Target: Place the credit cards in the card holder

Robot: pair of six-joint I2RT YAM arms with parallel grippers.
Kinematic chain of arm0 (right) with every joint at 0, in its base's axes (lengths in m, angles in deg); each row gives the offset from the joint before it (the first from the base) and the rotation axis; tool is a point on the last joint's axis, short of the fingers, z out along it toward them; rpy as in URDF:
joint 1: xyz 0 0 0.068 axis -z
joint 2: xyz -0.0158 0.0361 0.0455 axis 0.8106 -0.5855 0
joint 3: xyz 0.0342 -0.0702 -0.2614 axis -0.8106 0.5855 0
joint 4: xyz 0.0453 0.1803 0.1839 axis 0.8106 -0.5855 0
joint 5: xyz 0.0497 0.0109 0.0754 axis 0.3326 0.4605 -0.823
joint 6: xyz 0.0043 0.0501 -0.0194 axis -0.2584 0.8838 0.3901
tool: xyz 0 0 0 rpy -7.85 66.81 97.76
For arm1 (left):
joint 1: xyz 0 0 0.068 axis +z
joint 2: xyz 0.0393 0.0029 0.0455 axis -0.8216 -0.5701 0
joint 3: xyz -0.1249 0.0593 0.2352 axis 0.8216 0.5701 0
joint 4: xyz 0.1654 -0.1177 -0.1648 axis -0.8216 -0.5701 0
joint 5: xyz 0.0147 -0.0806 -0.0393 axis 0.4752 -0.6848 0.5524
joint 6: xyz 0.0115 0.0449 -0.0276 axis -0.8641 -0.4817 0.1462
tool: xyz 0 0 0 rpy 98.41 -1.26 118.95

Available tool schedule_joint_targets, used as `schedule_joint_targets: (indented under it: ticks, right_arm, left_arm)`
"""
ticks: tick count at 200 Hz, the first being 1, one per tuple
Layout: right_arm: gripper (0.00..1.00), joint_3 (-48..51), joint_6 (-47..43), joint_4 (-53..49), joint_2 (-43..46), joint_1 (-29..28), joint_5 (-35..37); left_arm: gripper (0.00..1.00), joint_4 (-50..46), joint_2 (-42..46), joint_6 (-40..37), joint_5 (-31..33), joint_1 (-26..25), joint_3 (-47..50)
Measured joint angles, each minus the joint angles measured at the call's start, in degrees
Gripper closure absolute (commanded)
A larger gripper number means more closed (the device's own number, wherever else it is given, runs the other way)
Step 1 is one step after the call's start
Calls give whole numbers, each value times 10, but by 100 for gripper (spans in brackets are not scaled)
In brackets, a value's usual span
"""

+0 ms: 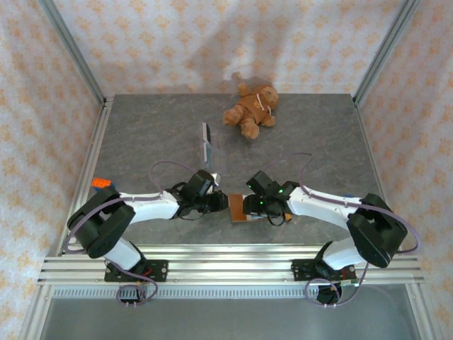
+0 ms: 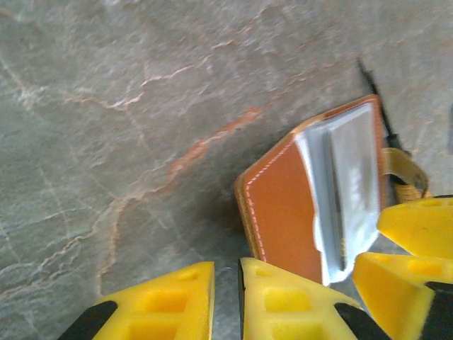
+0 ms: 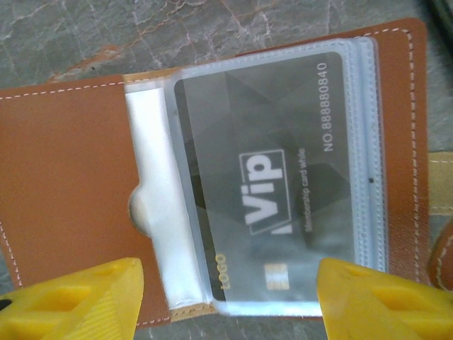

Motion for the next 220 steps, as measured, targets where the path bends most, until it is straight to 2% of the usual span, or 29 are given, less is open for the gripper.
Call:
schedule_joint_targets:
  ticks: [28,84,142,220]
  right_arm:
    - [37,-3,-14,-17,16,8,10]
    - [37,-2,-23,-26,16,13,29]
    - [40,-2,-38,-19,2,26,34]
    - [43,20,-51,18,-19,31,15]
  left_arm:
    - [82,-8,35,0,4,-13,-10]
    - [81,7,2,11,6,-57,-50]
    - [82,18,-82,10,15,-60,-51]
    - [83,26,-85,8,15,-52,-44]
